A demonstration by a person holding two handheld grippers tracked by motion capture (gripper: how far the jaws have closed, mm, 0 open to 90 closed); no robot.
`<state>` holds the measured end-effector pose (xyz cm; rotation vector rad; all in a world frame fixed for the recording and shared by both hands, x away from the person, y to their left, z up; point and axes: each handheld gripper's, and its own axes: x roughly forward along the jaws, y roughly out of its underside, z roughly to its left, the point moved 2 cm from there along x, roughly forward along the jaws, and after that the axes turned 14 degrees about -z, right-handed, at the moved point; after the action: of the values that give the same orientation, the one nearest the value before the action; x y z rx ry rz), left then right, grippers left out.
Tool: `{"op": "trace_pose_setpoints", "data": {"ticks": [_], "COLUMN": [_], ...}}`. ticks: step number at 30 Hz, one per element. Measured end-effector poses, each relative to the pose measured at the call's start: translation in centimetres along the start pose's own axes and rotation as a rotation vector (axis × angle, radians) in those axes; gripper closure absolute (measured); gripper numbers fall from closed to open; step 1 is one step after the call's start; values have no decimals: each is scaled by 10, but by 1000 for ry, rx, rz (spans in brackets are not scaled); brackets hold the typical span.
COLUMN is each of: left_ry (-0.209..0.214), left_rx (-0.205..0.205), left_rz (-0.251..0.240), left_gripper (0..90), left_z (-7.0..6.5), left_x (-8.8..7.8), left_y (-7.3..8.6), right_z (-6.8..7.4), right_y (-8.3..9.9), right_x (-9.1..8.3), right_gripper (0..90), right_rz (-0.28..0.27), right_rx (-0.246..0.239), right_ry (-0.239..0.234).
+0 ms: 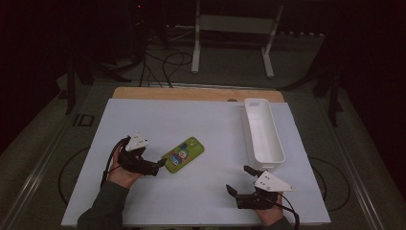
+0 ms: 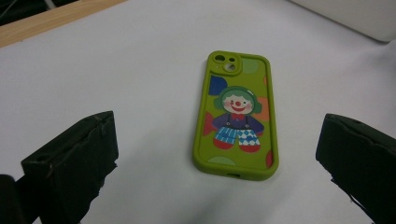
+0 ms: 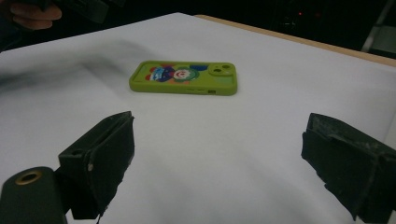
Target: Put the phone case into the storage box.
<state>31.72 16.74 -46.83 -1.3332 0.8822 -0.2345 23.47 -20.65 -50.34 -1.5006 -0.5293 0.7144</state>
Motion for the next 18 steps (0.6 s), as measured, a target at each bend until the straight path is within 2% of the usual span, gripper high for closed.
{"op": "trace_pose_setpoints", "data": {"ticks": [4, 18], "left_ry": [-8, -5], "left_rx": [0, 9], "left_rz": [7, 79], "left_gripper": [0, 0], "left_z": [0, 0], "left_x": [2, 19], "left_y": [-1, 0], "right_z": [0, 0], "right_y": [0, 0], "right_x": [0, 1], "right_gripper": [92, 91], "right_rz": [0, 2], "right_rx": [-2, -3], "right_ry": [-2, -2]}}
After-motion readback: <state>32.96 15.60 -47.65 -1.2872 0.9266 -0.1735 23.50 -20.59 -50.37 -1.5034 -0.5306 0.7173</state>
